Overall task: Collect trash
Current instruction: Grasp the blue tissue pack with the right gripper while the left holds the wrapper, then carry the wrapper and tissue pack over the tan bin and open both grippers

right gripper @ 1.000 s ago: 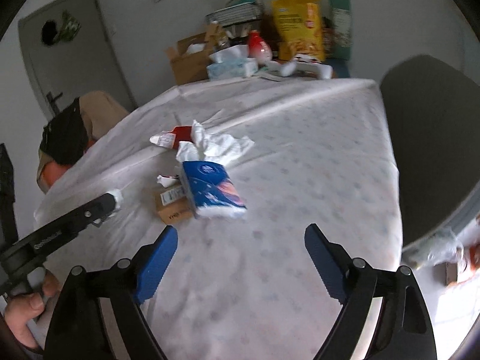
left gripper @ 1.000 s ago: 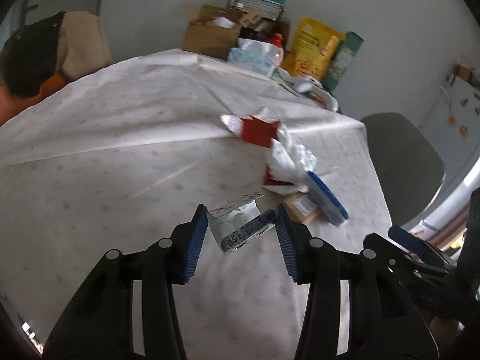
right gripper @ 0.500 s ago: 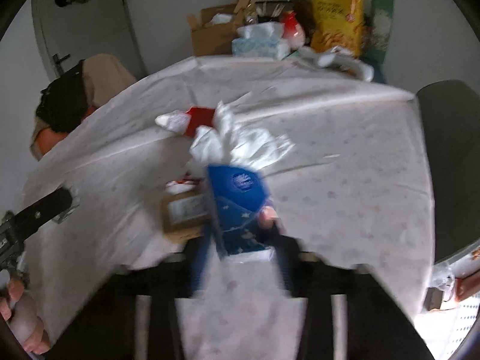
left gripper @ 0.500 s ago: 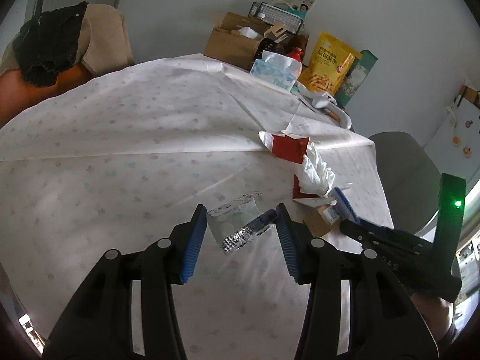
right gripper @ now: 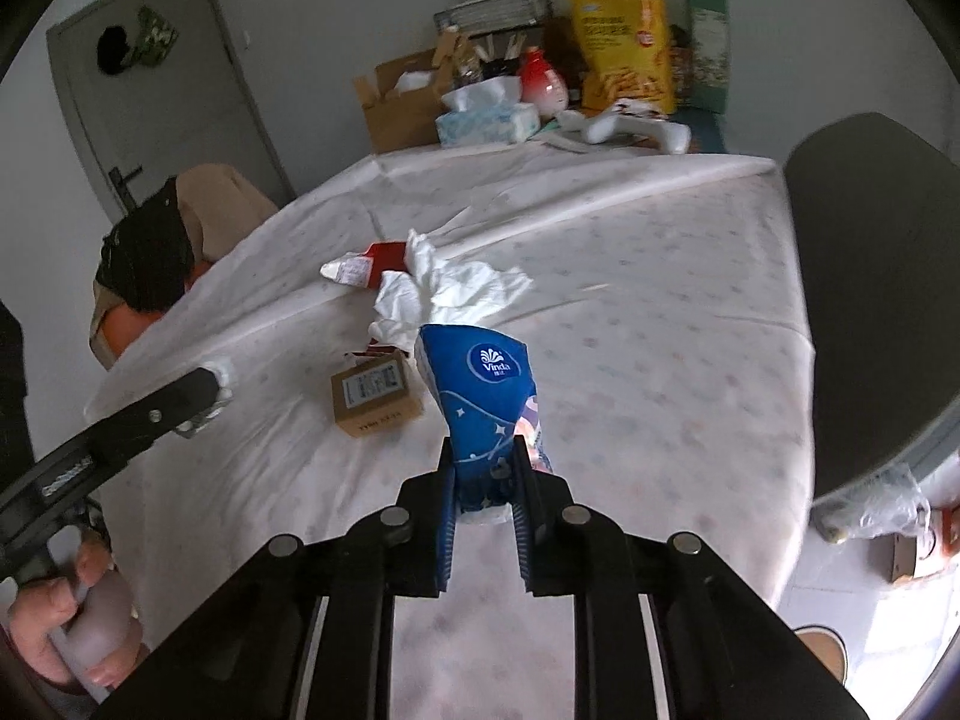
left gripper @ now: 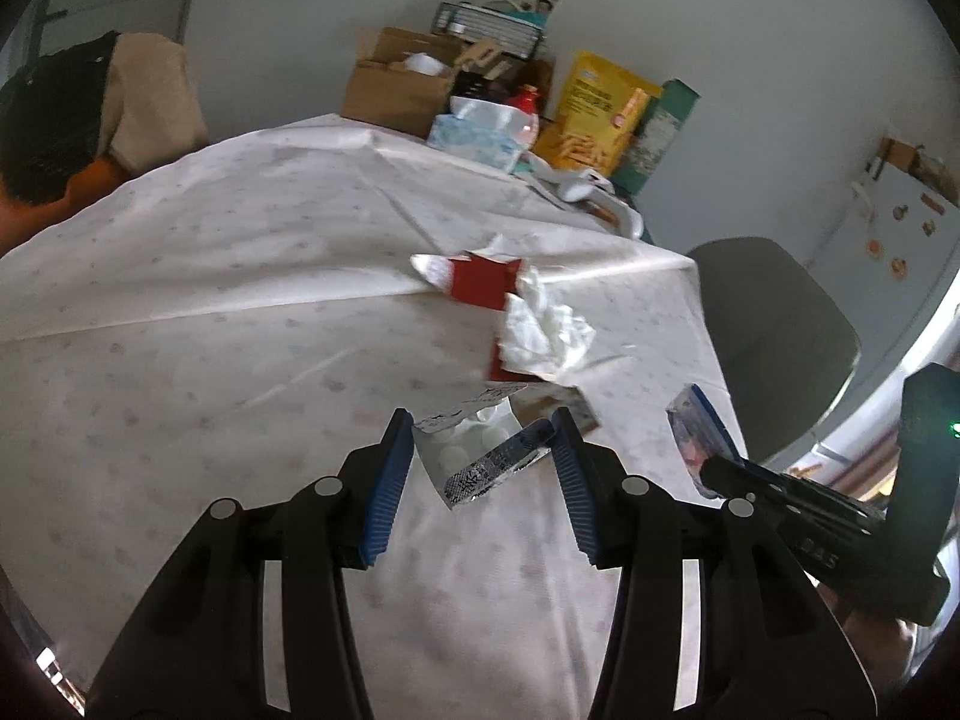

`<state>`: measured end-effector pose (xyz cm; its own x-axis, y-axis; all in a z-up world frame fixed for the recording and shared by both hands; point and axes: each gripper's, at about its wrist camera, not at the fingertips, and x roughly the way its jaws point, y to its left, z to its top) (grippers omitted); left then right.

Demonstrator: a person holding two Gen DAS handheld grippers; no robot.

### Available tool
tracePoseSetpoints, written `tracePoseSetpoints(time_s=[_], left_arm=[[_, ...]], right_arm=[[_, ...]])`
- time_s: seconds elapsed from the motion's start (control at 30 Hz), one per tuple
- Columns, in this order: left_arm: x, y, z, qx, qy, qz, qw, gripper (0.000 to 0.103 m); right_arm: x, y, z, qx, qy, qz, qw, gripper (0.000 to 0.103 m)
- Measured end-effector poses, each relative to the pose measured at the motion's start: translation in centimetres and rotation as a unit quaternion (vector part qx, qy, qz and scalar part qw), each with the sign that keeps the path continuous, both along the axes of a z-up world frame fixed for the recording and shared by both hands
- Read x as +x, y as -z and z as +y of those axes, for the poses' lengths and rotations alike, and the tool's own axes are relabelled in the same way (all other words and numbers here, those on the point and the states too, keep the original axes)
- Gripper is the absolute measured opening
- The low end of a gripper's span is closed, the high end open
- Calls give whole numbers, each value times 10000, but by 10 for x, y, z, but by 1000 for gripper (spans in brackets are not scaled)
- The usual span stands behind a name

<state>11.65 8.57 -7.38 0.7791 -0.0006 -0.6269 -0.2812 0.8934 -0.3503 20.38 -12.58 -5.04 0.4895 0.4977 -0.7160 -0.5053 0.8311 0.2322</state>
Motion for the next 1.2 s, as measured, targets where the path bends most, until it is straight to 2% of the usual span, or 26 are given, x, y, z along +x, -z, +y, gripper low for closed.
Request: tracePoseSetpoints(time_s=[0.23,0.33,0.53,0.87,1.2], left_arm=[[9,-9,-34,120,405,-80,9991,47],[16,-16,-55,280,648,-148,9974,47],[31,-23,-91,307,1057,-207,9937,47],[56,-23,-166,359,1878,-125,9815,47],[77,-9,-240,516,2521,159,9662,47]], right_arm=[[-16,-9,-60,312,504,65,9982,17],[-21,-9,-92,591,856,279,9942,17],[-39,-2,-150,588,1555,266,9857,17],[-50,31,-241,514,2589,477,9634,18],[-61,77,-311,750,3225,863,9396,19]])
